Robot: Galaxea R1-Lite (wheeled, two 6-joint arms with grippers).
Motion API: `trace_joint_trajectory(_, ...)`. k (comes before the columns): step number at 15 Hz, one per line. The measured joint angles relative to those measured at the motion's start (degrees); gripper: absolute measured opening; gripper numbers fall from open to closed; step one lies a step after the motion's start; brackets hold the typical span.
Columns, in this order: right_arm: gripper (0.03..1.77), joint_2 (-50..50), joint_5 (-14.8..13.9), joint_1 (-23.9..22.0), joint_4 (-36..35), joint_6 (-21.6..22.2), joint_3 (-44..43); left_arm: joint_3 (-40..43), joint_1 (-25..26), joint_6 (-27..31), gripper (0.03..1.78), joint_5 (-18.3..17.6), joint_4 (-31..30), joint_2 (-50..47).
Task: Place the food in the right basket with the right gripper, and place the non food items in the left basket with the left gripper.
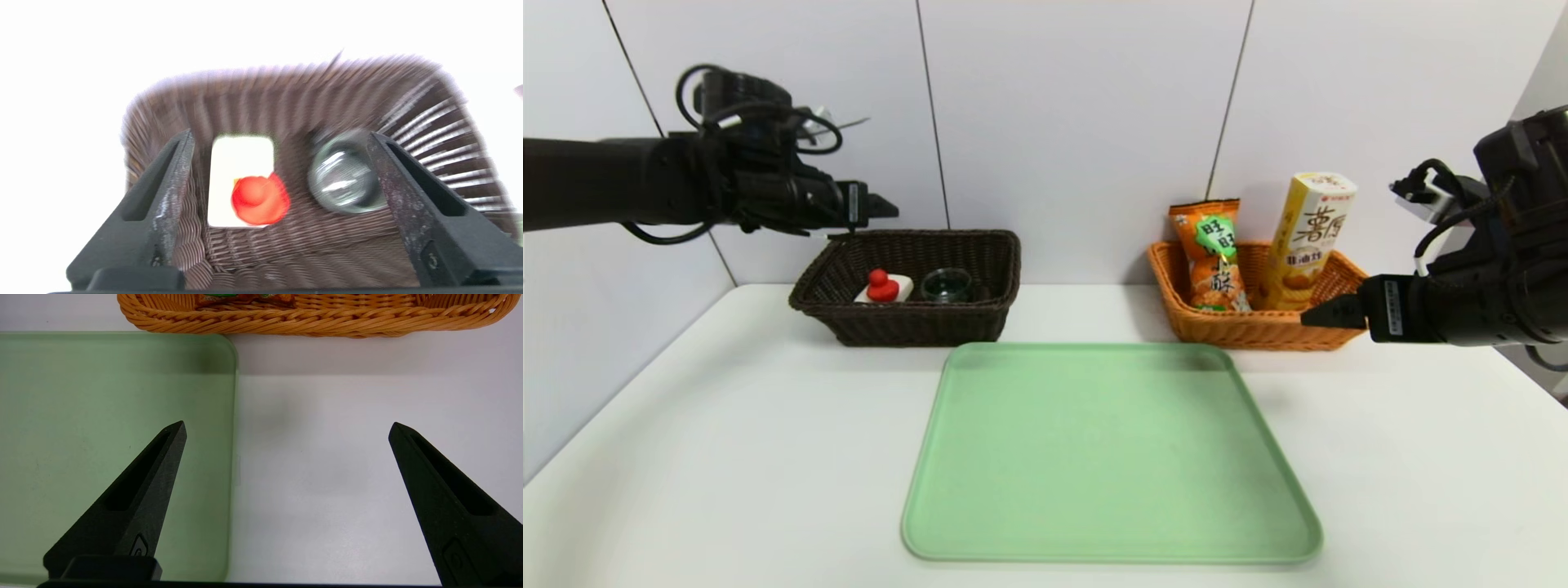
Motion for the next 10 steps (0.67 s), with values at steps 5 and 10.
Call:
trace_joint_trajectory(5,1.71,-1.3,-0.7,-0.7,0.9,-7.9,-3.3,1.5,-1.9,-0.2,1.61,3.9,16.1,-18.3)
trace_joint_trajectory(10,1.71,-7.0,-4.4,-4.1,0.8,-12.9,-1.9,9.2,-1.7,0.0,1.65,11.2,25.3,-37.8)
